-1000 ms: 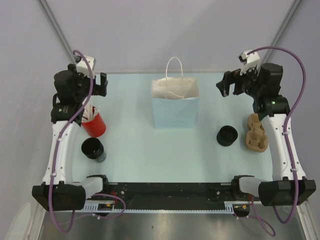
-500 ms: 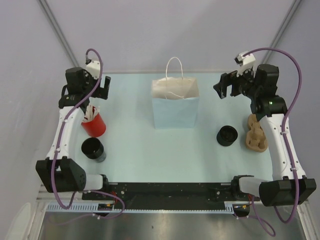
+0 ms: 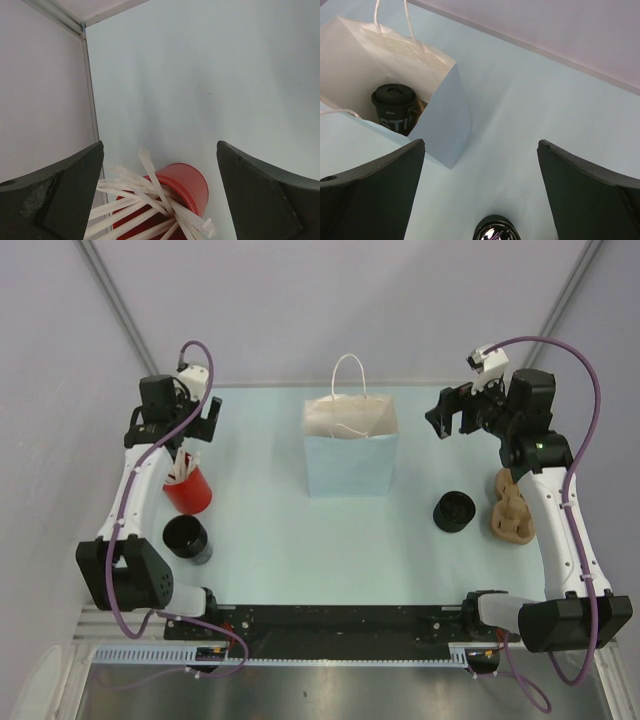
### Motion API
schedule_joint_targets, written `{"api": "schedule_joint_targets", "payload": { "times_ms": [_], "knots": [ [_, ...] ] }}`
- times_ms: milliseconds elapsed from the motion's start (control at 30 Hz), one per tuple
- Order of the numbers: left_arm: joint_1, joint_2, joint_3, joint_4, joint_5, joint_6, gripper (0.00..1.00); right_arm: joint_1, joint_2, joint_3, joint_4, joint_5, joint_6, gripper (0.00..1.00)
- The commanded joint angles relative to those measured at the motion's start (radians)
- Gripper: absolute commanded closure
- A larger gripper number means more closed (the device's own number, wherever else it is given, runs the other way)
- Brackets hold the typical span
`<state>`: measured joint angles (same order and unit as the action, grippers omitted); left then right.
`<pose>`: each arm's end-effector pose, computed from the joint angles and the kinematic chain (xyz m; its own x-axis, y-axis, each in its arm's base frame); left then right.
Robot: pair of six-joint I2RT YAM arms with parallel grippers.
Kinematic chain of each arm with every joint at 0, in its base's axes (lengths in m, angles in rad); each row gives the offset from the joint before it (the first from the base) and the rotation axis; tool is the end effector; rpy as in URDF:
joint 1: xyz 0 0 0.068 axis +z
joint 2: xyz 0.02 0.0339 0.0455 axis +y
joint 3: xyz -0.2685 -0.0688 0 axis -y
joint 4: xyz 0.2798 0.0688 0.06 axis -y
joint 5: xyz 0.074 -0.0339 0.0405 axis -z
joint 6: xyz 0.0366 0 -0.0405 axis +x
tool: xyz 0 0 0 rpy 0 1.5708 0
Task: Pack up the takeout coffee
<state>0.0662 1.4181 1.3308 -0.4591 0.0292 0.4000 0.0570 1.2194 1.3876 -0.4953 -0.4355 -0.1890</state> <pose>0.3569 0.0226 0.3568 -0.4936 0.3574 -0.7929 0.1639 0.9336 0.3187 0.2935 0.0322 0.4371 -0.2304 -0.1838 -0.9556 -0.5027 0.8633 -0.0448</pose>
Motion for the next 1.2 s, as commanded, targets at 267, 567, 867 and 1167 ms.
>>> {"api": "schedule_joint_targets", "payload": {
  "times_ms": [267, 567, 867, 1167],
  "knots": [
    [0.006, 0.062, 0.025, -0.023, -0.066, 0.025, 0.07, 0.006, 0.005, -0.006, 0.040, -0.025, -0.013, 0.00],
    [0.006, 0.070, 0.007, -0.039, -0.058, 0.046, 0.24, 0.009, 0.005, -0.006, 0.040, -0.028, -0.010, 0.00],
    [0.006, 0.088, -0.005, -0.030, -0.072, 0.046, 0.28, 0.006, 0.005, -0.006, 0.037, -0.035, -0.009, 0.00],
    [0.006, 0.093, -0.013, -0.044, -0.104, 0.060, 0.41, 0.004, 0.006, -0.009, 0.035, -0.040, -0.010, 0.00]
  ]
}}
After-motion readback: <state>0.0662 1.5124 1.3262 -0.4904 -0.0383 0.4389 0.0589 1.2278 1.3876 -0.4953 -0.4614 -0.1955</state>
